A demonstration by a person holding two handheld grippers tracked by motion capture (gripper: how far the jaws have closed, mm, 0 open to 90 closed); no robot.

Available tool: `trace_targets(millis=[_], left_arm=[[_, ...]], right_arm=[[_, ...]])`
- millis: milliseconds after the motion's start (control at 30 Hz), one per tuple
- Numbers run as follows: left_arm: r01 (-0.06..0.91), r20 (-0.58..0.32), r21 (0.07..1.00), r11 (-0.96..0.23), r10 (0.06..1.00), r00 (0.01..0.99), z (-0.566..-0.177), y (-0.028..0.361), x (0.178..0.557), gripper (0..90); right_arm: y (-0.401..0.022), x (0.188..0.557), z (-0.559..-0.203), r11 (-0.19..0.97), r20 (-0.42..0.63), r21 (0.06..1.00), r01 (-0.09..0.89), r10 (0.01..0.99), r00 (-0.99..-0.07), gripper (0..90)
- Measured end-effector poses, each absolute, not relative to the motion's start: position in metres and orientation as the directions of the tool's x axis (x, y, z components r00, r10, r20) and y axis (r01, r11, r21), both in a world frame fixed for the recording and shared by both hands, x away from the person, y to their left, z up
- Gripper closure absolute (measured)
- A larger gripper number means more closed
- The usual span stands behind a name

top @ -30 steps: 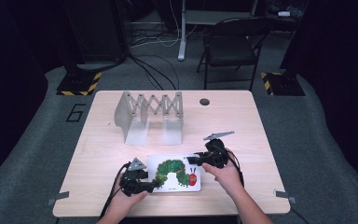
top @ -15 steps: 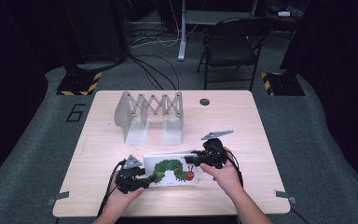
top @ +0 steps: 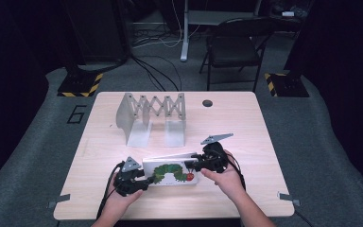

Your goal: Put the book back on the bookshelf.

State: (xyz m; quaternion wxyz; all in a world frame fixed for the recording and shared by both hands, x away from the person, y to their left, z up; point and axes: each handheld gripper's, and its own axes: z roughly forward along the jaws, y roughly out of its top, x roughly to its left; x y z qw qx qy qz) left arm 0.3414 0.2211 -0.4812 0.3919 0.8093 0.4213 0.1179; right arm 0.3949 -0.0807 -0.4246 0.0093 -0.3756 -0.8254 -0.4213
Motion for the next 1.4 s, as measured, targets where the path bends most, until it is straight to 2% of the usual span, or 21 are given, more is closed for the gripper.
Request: trace_targets(millis=[267,433,700,1000,1133,1267,1400], left_arm=[[0.56,-0.113,0.737,-0.379,0.748,0.654,-0.481,0.222,0.337,52.5],[0.535,-0.089,0.727,-0.43,0.713,0.695,-0.479,0.221,0.334,45.9],[0.511,-0.103,0.769,-0.383,0.715,0.692,-0.47,0.224,0.334,36.5],[0.527,-0.136,0.758,-0.384,0.697,0.704,-0.466,0.221,0.338,36.7],[0.526,-0.134,0.756,-0.39,0.694,0.708,-0.466,0.218,0.342,34.8],[0.521,-0.134,0.757,-0.393,0.687,0.714,-0.466,0.213,0.346,29.2],[0.51,-0.132,0.762,-0.398,0.675,0.725,-0.465,0.213,0.349,28.9]], right_arm=[[-0.082,0.391,-0.426,0.373,0.339,0.688,0.623,0.594,-0.729,51.2],[-0.084,0.387,-0.428,0.376,0.343,0.687,0.621,0.586,-0.735,49.2],[-0.084,0.385,-0.431,0.39,0.327,0.683,0.618,0.593,-0.736,47.4],[-0.085,0.385,-0.434,0.394,0.323,0.676,0.622,0.6,-0.732,46.1],[-0.087,0.386,-0.438,0.391,0.327,0.67,0.631,0.607,-0.724,45.1],[-0.09,0.387,-0.442,0.386,0.324,0.661,0.643,0.626,-0.709,44.2],[-0.093,0.389,-0.445,0.383,0.321,0.657,0.649,0.636,-0.702,43.9]])
